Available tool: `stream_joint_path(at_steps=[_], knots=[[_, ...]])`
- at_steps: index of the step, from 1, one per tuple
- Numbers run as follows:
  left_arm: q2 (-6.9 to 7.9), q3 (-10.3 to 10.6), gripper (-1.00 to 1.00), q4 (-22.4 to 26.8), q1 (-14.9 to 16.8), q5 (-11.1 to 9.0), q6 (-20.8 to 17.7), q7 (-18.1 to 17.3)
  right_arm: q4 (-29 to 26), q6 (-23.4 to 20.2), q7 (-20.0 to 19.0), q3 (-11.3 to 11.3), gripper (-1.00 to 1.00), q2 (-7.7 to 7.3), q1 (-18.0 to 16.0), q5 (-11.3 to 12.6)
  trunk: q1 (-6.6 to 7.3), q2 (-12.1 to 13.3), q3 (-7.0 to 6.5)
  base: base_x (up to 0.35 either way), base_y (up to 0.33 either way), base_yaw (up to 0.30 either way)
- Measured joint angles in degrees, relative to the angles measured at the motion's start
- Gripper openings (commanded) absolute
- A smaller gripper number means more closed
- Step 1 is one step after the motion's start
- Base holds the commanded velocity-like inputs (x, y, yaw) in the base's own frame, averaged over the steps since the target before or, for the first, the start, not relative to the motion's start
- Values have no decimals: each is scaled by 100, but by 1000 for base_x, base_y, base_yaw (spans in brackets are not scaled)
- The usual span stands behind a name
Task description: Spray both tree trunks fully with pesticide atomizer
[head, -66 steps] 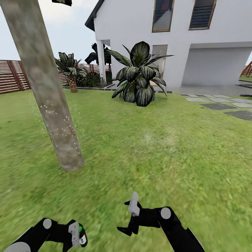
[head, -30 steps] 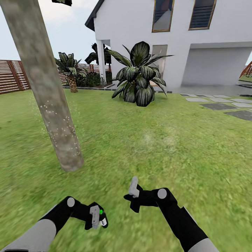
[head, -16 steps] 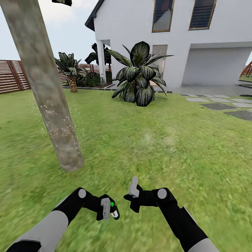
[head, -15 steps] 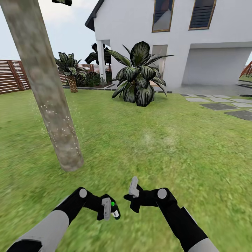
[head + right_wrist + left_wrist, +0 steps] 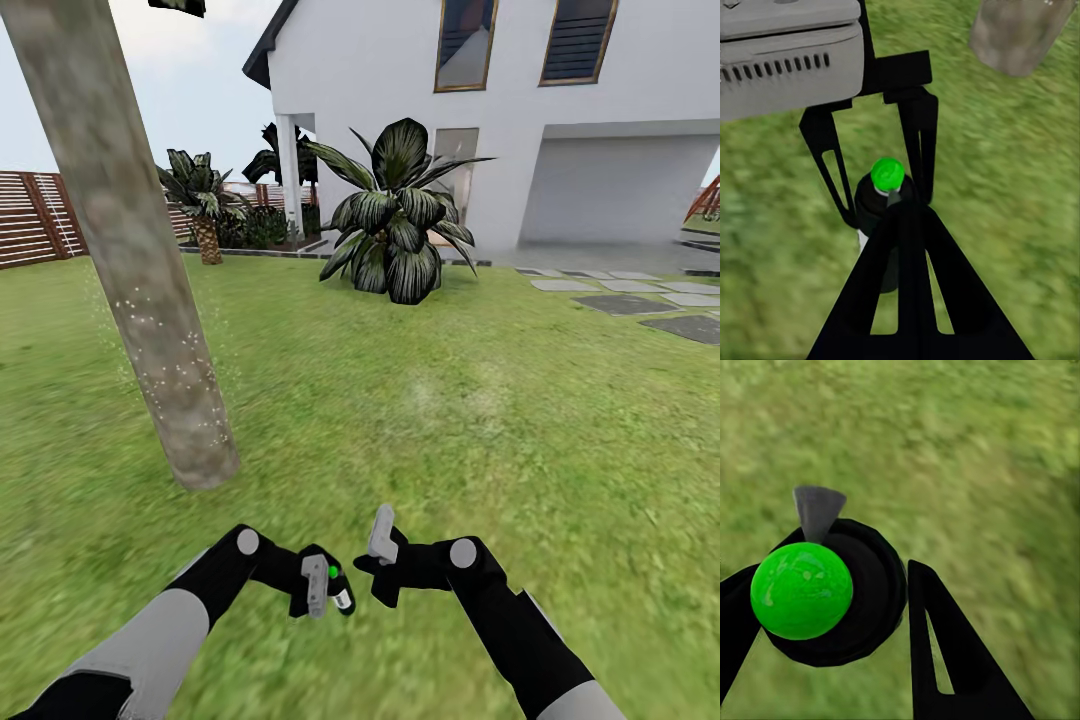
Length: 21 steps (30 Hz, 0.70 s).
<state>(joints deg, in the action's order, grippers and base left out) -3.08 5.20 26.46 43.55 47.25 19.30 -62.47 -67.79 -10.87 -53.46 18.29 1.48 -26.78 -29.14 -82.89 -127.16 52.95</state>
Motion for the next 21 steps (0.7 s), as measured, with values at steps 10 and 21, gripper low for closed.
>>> stream_joint_path(at_steps=[10, 21], knots=[[-87, -13, -100, 0, 3, -20, 39, -153, 10, 0, 0, -8, -100, -9, 0, -6, 0, 0, 0, 0, 0, 0], [-217, -9, -100, 0, 11, -121, 67, -161, 21, 0, 0, -9, -100, -9, 0, -17, 0, 0, 0, 0, 0, 0]])
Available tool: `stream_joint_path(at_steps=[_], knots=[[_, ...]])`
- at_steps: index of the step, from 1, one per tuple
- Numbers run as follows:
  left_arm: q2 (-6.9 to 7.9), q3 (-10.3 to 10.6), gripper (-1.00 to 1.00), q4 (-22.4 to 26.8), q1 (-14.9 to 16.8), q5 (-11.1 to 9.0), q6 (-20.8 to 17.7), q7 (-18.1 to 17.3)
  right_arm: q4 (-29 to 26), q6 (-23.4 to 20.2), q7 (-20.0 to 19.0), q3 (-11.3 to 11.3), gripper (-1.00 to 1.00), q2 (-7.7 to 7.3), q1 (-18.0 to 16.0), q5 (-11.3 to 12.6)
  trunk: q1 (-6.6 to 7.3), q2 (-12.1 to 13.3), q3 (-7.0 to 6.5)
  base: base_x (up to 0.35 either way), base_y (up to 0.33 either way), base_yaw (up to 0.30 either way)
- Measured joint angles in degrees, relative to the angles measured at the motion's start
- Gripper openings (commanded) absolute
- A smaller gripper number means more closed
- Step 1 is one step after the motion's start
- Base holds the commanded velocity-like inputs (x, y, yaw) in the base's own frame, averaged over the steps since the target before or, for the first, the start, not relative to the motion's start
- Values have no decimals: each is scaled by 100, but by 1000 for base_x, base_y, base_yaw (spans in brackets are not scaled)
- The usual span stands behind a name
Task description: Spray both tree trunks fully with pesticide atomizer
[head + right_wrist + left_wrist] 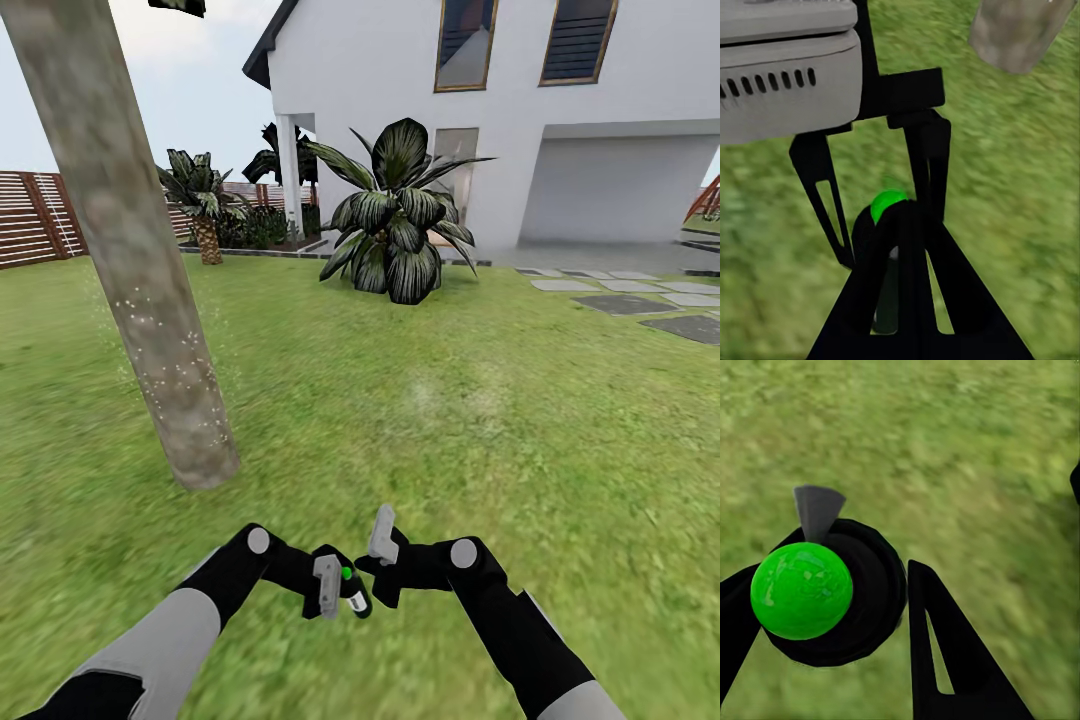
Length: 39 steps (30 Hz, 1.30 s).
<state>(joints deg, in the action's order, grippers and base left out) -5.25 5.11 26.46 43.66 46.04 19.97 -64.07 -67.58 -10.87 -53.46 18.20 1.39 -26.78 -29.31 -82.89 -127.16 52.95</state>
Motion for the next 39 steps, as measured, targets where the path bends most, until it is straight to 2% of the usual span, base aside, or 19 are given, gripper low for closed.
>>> stream_joint_path(at_steps=[10, 12, 14, 17, 39], knots=[[-1, -8, -100, 0, 74, -4, 0, -9, 9, 0, 0, 0, -100, 0, 0, -1, 0, 0, 0, 0, 0, 0], [6, -4, -100, 0, 79, -106, 10, -33, 9, 0, 0, 0, -100, 0, 0, -1, 0, 0, 0, 0, 0, 0], [7, -3, -100, 0, 79, -214, 8, -248, 9, 0, 0, 0, -100, -2, 0, -1, 0, 0, 0, 0, 0, 0], [8, -7, -100, 0, 79, -270, 0, -394, 9, 0, 0, 0, -100, -3, 0, -1, 0, 0, 0, 0, 0, 0], [25, -25, -100, 236, 79, -288, -25, -448, 9, 1, 0, 0, -100, -6, 0, -1, 0, 0, 0, 0, 0, 0]])
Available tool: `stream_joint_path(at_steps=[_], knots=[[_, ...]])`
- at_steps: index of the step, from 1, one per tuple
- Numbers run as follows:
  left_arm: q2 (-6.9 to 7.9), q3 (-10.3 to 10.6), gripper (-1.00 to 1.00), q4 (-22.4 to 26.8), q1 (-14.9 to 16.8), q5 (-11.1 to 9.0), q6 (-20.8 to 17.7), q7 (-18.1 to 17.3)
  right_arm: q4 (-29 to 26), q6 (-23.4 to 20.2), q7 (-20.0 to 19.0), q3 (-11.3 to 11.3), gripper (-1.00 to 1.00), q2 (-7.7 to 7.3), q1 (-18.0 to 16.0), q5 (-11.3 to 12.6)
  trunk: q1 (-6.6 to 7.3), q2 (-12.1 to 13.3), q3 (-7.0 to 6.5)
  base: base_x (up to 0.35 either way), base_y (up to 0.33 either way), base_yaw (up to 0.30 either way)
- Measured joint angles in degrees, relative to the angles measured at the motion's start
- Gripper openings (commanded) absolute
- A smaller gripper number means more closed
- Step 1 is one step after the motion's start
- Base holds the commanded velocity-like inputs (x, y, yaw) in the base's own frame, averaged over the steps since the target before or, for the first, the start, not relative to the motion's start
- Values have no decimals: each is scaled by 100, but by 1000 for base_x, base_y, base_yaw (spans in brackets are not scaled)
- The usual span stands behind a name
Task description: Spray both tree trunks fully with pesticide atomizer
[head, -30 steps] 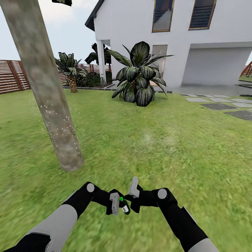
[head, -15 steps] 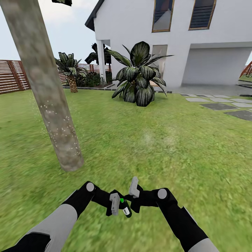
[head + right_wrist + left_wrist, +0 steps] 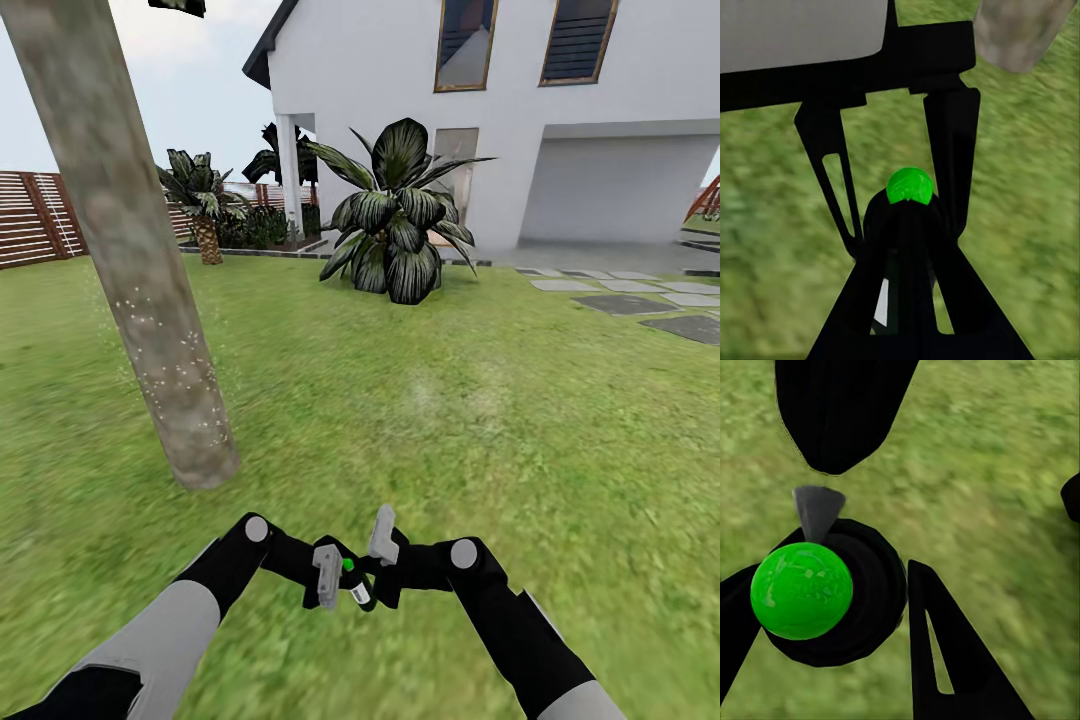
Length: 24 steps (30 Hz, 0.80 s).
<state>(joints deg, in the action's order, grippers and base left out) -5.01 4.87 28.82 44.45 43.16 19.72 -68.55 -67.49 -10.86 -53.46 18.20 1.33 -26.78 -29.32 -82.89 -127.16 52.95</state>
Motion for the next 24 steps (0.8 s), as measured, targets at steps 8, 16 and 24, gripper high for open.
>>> stream_joint_path(at_steps=[8, 16, 24], knots=[[10, 4, -100, 2, -16, -219, 38, -17, 7, 6, 7, -7, -100, -2, 0, -9, 0, 0, 0, 0, 0, 0], [8, 18, -100, 2, -19, -255, 39, -18, 9, 7, 9, -9, -100, -3, 0, -9, 0, 0, 0, 0, 0, 0], [7, 18, -100, 2, -26, -255, 42, -41, 9, 7, 9, -9, -100, -2, 0, -9, 0, 0, 0, 0, 0, 0]])
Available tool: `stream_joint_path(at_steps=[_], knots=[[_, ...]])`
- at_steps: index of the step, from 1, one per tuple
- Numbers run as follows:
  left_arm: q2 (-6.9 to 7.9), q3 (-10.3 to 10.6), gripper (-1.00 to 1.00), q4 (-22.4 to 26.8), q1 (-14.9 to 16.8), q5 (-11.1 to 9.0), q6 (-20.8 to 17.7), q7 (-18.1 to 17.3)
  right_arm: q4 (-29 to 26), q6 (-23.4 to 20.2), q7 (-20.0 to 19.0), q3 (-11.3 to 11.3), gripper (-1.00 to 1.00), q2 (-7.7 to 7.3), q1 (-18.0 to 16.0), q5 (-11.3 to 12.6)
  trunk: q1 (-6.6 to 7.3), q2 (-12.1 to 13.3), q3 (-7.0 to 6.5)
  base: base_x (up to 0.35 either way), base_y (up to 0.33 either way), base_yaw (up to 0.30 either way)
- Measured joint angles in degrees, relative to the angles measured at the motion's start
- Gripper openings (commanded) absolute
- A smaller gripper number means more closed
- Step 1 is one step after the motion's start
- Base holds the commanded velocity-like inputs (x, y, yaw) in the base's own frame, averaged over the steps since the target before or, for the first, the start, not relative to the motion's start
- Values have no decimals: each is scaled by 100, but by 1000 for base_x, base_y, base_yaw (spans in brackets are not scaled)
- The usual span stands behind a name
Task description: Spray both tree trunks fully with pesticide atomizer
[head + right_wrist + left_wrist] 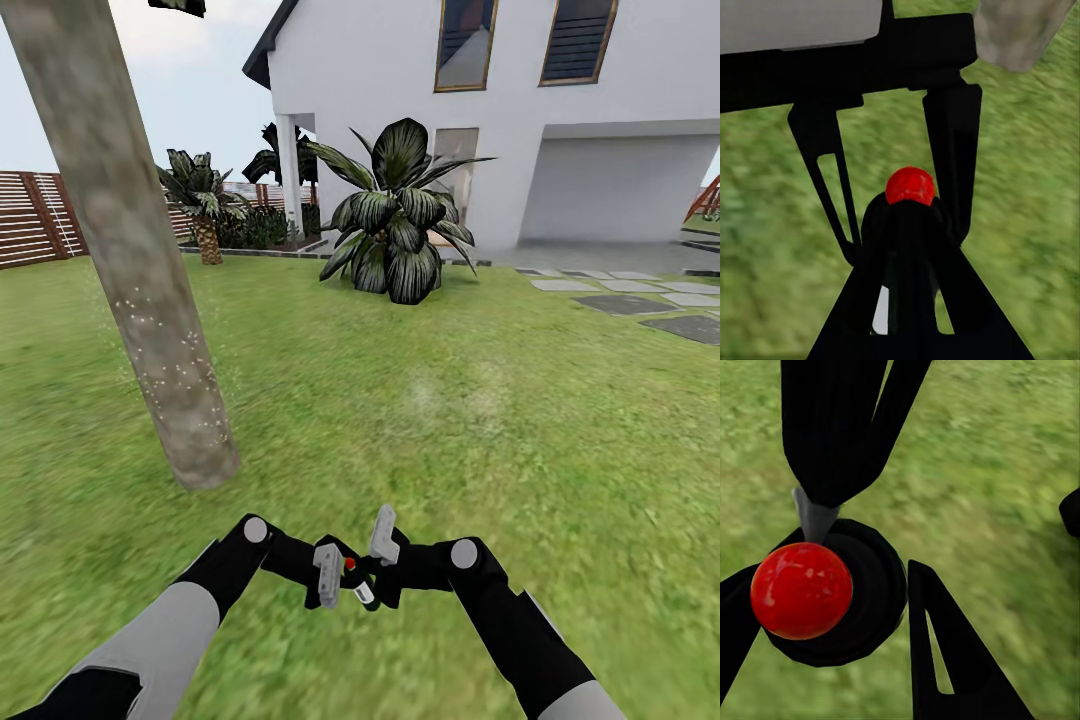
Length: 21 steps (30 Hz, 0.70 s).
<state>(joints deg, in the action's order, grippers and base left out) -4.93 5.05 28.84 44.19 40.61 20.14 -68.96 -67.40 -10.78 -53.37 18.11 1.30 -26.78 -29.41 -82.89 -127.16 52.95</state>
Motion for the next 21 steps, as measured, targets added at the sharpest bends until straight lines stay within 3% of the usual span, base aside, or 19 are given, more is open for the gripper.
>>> stream_joint_path(at_steps=[3, 7, 10, 12, 14, 16, 17, 18, 19, 20, 21], knots=[[2, -8, -100, 0, 0, 1, -18, -178, 0, 0, 0, 0, -100, -5, 0, 0, 0, 0, 0, 0, 0, 0], [32, 29, -100, 6, 22, 146, -97, -160, 0, 0, 0, 0, -100, -1, 0, 0, 0, 0, 0, 0, 0, 0], [277, 1, -100, 15, 62, 780, -345, -96, 0, 0, 0, 0, -100, -2, 0, 0, 0, 0, 0, 0, 0, 0], [544, -104, -100, 5, 32, 958, -657, 417, 0, 0, 10, -6, -100, -6, 0, 1, 0, 0, 0, 0, 0, 0], [788, -287, -100, -66, -12, 942, -773, 1317, 55, -1, 34, -14, -100, -24, 4, 4, 0, 0, 0, 0, 0, 0], [889, -705, -100, -248, -270, 901, -774, 2248, 348, -2, 51, -123, -100, -43, 18, 22, -1, 0, 2, 0, 0, 0], [902, -990, -100, -338, -427, 865, -784, 2651, 593, 1, 56, -350, -100, -46, 22, 28, -1, 0, 2, 0, 0, 0], [899, -1420, -100, -444, -570, 836, -789, 3107, 924, 8, 111, -872, -100, -45, 29, 26, -1, 0, 2, 0, 0, 0], [892, -1650, -100, -528, -621, 788, -786, 3324, 1104, 12, 200, -1249, -100, -45, 31, 34, 0, 0, 1, 0, 0, 0], [875, -2041, -100, -753, -663, 735, -782, 3667, 1394, 18, 478, -1918, -100, -50, 33, 27, -1, 1, 1, 0, 0, 0], [862, -2445, -100, -1073, -686, 657, -780, 4065, 1699, 38, 814, -2732, -100, -41, 37, 32, -1, 1, 2, 0, 0, 0]])
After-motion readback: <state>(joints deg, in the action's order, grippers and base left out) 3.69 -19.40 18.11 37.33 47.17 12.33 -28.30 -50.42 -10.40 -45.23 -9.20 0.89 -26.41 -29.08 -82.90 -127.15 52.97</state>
